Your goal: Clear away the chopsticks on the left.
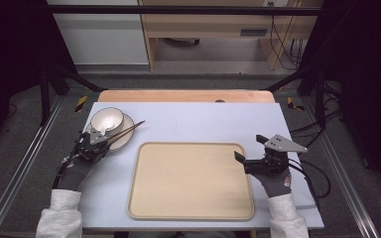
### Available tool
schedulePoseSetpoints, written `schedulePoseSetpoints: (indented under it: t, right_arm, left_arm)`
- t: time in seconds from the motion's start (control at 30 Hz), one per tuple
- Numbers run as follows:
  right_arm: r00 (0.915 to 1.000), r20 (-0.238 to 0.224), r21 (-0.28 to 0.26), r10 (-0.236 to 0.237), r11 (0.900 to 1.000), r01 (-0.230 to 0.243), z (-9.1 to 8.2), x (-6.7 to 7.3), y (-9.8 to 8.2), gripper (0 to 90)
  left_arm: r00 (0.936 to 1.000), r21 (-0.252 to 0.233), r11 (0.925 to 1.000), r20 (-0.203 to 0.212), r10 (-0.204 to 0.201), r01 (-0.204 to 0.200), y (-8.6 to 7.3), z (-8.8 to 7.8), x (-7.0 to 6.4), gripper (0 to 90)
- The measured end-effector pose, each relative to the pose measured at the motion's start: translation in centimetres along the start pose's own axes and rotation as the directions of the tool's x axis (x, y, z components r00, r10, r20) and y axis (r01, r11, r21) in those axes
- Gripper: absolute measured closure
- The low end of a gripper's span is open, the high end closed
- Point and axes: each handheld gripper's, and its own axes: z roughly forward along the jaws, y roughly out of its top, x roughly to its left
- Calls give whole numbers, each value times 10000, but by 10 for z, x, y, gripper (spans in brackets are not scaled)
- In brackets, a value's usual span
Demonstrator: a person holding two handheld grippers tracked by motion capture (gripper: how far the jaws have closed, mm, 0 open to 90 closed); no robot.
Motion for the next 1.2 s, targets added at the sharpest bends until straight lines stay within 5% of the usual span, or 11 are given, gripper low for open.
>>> schedulePoseSetpoints:
  t: [0.17, 0.47, 0.7, 0.9, 1.2]
  right_arm:
    - [10000, -9, 30, 5, 10000, -5, 0, 0, 0, 18]
    - [10000, -25, 50, -12, 10000, 12, 1, 0, 0, 18]
    - [10000, 17, -32, 22, 10000, -22, -2, -1, 1, 18]
    - [10000, 62, -209, 54, 9998, -53, -7, -3, 3, 18]
    - [9999, 103, -356, 126, 9993, -122, -12, -5, 4, 18]
  left_arm:
    - [9986, 14, 9987, 152, -514, 514, 0, -1, 3, 835]
    - [9987, 18, 9993, 352, -369, 369, 3, -2, 0, 841]
    - [9988, -528, 9981, 388, -300, 320, 13, -15, -7, 840]
    - [9980, -1217, 9911, 381, -496, 539, 25, -32, -26, 840]
    - [9963, -1602, 9834, 258, -817, 848, 31, -43, -57, 840]
